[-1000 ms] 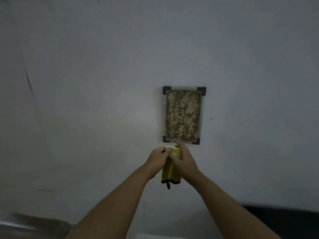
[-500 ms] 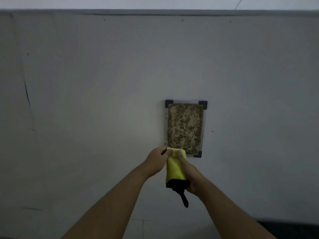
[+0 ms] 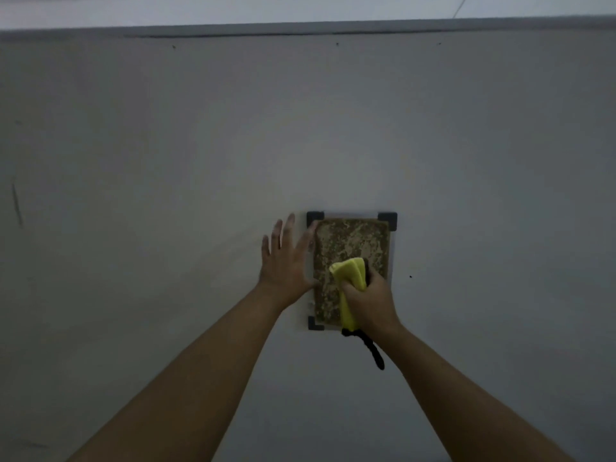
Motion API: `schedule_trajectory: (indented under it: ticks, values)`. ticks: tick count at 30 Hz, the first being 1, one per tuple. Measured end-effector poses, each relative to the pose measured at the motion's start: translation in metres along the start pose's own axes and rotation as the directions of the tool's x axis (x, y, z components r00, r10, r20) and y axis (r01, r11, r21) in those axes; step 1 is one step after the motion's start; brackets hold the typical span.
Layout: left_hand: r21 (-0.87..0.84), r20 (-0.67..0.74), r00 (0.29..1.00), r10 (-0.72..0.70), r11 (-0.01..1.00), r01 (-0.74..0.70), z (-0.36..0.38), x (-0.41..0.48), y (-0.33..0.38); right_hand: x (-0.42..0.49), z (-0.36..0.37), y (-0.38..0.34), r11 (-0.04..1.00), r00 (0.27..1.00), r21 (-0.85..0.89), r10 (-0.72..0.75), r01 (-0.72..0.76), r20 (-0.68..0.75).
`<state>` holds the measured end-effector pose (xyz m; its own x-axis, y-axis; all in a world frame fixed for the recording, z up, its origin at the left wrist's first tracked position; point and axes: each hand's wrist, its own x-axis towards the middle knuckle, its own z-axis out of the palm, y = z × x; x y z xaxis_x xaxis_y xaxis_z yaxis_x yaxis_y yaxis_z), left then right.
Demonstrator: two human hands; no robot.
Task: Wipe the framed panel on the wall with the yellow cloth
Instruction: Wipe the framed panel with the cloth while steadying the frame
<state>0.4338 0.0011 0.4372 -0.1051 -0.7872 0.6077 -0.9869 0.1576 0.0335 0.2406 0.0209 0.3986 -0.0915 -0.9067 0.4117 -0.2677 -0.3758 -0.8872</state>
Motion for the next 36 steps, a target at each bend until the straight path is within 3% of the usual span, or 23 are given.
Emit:
schedule_trajectory:
  ticks: [7,12,16,18,20,26,30,33,36]
  values:
    - [0.210,0.021,1.000,0.003,0.978,-0.007,-0.005,0.050,-0.010,0.038,0.004,-0.005,0.888,0.940,-0.336,-0.340,0.315,-0.018]
    - [0.151,0.046,0.999,0.007,0.988,-0.014,0.008,0.061,-0.019,0.059,0.013,-0.020,0.690,0.794,-0.472,-0.606,0.549,0.038]
    - [0.087,0.046,0.999,0.005,0.996,-0.009,0.017,0.066,-0.022,0.083,0.023,-0.031,0.533,0.690,-0.594,-0.722,0.602,0.052]
    - [0.064,0.046,0.999,0.001,0.998,-0.003,0.020,0.068,-0.023,0.090,0.029,-0.028,0.518,0.691,-0.635,-0.722,0.572,0.033]
    - [0.071,0.053,0.999,-0.007,0.998,0.003,0.022,0.069,-0.023,0.090,0.032,-0.019,0.560,0.736,-0.624,-0.676,0.545,0.036]
    - [0.175,0.040,0.998,-0.058,0.983,0.050,0.027,0.071,-0.018,0.078,0.041,0.003,0.588,0.817,-0.578,-0.496,0.566,0.295]
    - [0.108,0.088,0.995,-0.039,0.994,0.029,0.024,0.071,-0.020,0.089,0.032,-0.011,0.589,0.722,-0.516,-0.687,0.622,0.087]
    - [0.097,0.085,0.996,-0.033,0.995,0.025,0.022,0.067,-0.020,0.098,0.027,-0.016,0.664,0.735,-0.506,-0.673,0.551,-0.082]
    - [0.120,0.076,0.995,-0.059,0.992,0.049,0.021,0.069,-0.015,0.090,0.035,-0.008,0.574,0.758,-0.559,-0.632,0.598,0.161]
